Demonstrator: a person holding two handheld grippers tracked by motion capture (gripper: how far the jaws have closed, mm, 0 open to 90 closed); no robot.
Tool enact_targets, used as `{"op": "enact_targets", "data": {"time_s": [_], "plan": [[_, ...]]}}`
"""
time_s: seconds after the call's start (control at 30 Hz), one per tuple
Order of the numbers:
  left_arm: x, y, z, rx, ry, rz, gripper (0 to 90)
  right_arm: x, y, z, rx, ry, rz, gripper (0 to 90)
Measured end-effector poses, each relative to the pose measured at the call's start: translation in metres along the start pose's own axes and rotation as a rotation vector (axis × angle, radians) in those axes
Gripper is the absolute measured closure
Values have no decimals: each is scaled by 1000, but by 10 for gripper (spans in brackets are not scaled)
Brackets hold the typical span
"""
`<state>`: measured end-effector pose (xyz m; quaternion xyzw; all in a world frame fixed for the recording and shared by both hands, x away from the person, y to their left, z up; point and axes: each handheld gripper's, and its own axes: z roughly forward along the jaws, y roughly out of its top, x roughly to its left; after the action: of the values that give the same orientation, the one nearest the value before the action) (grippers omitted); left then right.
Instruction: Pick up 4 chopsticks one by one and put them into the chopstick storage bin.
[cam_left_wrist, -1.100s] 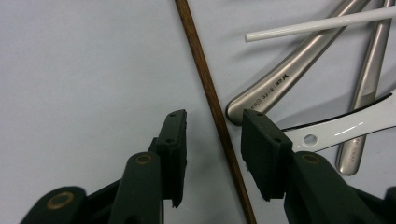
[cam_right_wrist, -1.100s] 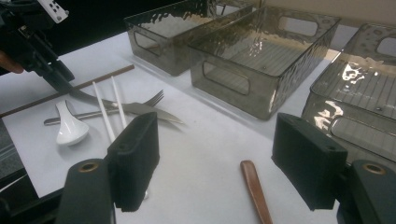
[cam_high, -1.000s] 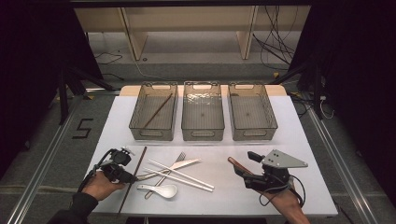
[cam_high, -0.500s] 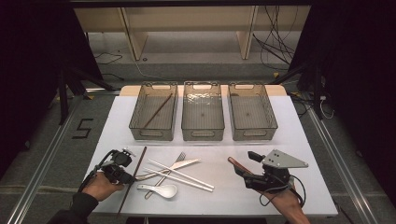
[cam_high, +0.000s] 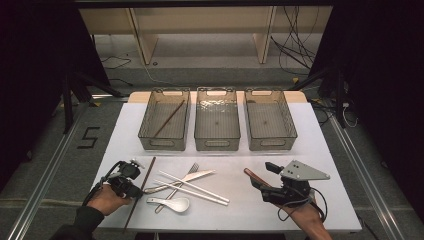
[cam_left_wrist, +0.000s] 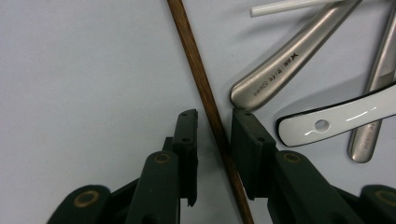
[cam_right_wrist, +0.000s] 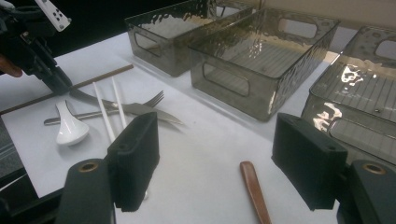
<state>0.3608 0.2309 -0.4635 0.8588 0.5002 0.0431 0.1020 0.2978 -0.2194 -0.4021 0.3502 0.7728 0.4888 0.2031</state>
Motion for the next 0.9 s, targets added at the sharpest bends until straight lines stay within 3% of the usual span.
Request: {"op": "enact_targets", "data": {"time_s": [0.07,0.33,0.63,0.9], "plan": [[0,0,0,-1,9,-6,751,0,0,0,0,1,-1,326],[9,-1,-1,-3,-19,-54,809,0,0,0,1,1,-2,326],[14,-1,-1,-1,-38,-69,840,0,0,0,4,-1,-2,326],[16,0,-6,-28,-35,-58,843,0,0,0,4,-2,-3,326]]}}
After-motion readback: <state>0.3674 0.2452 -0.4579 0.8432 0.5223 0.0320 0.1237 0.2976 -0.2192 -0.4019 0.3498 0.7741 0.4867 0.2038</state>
